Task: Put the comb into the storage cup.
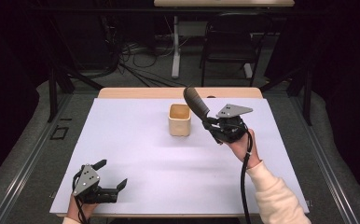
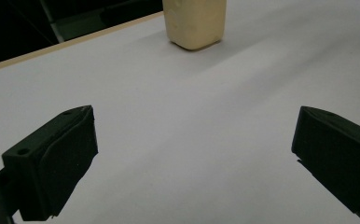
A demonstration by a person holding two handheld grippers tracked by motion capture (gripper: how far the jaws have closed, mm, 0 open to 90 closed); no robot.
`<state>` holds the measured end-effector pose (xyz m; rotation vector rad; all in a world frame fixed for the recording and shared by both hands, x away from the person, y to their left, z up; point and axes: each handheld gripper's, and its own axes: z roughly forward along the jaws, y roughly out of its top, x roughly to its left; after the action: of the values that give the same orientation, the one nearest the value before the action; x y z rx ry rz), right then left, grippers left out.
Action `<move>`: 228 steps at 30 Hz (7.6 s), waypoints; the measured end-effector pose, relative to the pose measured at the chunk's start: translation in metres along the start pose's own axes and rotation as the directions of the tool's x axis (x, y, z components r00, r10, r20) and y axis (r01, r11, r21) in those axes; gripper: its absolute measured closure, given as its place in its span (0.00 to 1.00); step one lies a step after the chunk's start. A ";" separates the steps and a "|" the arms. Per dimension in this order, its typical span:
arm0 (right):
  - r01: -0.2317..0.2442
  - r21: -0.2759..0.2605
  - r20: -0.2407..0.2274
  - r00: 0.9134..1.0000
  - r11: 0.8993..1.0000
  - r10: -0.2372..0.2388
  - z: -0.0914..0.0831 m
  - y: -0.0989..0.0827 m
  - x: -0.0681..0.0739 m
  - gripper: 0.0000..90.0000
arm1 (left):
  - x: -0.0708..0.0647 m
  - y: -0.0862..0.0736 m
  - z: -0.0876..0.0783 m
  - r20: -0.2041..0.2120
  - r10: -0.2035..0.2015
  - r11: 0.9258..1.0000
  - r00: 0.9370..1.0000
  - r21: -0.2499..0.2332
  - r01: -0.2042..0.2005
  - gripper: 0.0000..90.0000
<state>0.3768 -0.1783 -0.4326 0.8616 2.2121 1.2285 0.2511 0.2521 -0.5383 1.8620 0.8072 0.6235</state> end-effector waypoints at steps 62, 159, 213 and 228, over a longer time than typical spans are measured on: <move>0.043 -0.023 0.038 0.998 0.999 -0.043 0.052 0.054 -0.001 0.80 | 0.001 0.000 -0.002 -0.014 -0.014 1.000 1.000 -0.016 0.014 0.00; 0.054 -0.155 0.078 0.996 0.986 -0.042 0.109 0.078 0.007 0.80 | 0.001 0.000 -0.003 -0.004 -0.014 1.000 1.000 -0.022 0.014 0.00; 0.015 -0.109 0.055 0.998 0.994 -0.009 0.134 0.056 0.004 0.80 | 0.001 0.000 -0.003 -0.005 -0.009 1.000 1.000 -0.020 0.009 0.00; 0.010 -0.085 0.042 0.999 0.996 -0.006 0.141 0.051 0.005 0.80 | 0.001 0.000 -0.003 -0.004 -0.009 1.000 1.000 -0.020 0.009 0.00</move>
<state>0.4803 -0.0732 -0.4582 0.8369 2.1119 1.2796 0.2495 0.2544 -0.5372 1.8390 0.8085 0.6279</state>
